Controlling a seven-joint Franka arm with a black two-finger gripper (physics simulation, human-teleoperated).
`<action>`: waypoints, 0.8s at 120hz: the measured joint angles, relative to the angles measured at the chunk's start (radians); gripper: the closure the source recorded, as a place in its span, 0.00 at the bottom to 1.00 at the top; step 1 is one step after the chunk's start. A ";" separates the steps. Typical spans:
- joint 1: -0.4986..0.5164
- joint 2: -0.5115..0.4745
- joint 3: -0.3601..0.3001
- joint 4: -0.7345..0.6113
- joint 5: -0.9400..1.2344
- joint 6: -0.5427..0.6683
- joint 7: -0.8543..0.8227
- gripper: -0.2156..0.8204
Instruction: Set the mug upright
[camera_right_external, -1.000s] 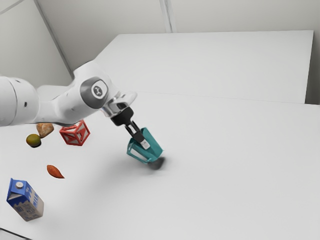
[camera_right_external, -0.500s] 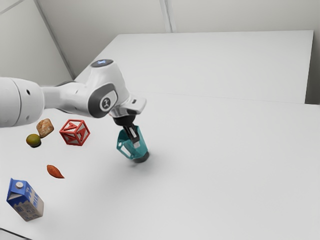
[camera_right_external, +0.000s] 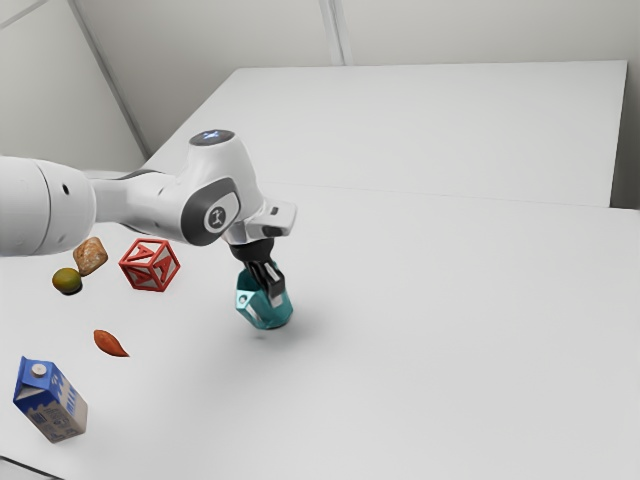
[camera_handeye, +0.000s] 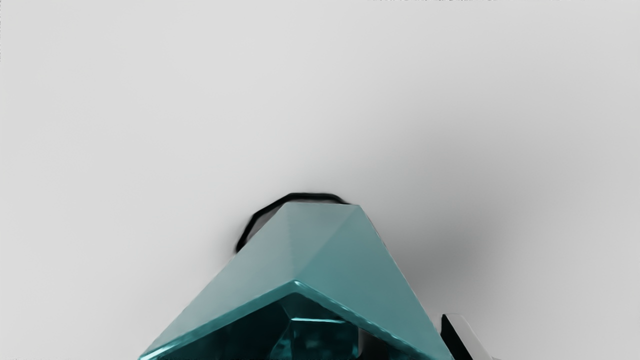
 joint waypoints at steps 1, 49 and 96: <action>0.000 0.000 0.000 0.000 0.000 0.000 -0.002 0.78; 0.000 -0.105 -0.042 0.040 -0.001 -0.039 -0.062 0.44; -0.203 -0.054 0.148 0.509 -0.010 -0.388 -0.186 0.24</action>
